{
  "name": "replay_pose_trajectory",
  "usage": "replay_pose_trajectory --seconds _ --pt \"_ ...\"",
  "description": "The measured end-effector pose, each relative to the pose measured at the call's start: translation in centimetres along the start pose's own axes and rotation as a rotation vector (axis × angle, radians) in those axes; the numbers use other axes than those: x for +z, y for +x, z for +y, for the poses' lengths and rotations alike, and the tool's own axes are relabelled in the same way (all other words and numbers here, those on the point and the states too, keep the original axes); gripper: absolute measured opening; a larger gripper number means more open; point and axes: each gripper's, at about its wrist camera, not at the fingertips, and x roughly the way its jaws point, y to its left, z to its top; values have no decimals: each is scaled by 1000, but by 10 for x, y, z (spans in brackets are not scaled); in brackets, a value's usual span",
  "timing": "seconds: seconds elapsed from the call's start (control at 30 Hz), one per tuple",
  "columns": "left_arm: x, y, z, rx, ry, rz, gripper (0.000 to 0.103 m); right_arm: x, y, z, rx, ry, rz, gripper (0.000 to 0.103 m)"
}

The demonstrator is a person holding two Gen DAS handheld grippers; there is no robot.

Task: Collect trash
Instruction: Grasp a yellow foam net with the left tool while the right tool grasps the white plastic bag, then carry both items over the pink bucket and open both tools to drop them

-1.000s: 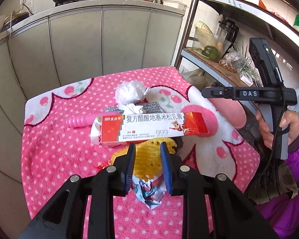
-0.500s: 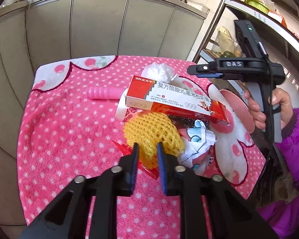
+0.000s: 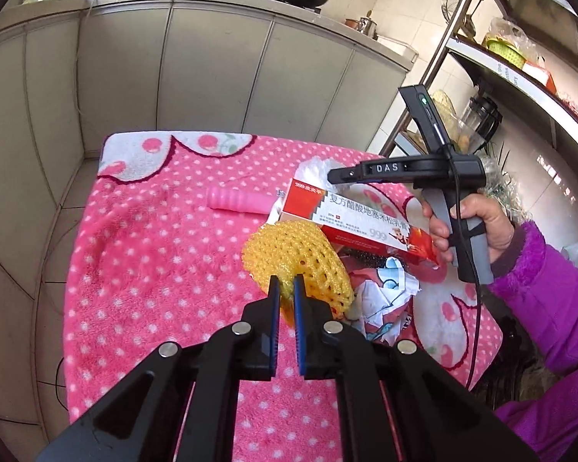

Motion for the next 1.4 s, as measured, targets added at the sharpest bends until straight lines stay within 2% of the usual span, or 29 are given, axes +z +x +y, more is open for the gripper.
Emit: replay_pose_trajectory --seconds 0.1,0.13,0.33,0.47,0.93,1.13,1.4 --pt "1 -6 1 6 -9 -18 6 0 -7 2 8 -15 -11 8" --pt "2 -8 1 7 -14 -25 6 -1 -12 3 8 -25 -22 8" --pt "6 -18 -9 11 1 -60 6 -7 -51 7 23 -59 -112 7" --pt "10 -26 -21 5 13 -90 6 -17 -81 3 29 -34 -166 7" --pt "24 -29 -78 -19 53 -148 6 -87 -172 -21 3 105 -305 7" --pt "38 -12 -121 -61 110 -146 6 -120 -198 -35 -82 166 -352 7" --pt "52 31 -191 -151 210 -112 6 -162 -226 -89 -209 316 -379 7"
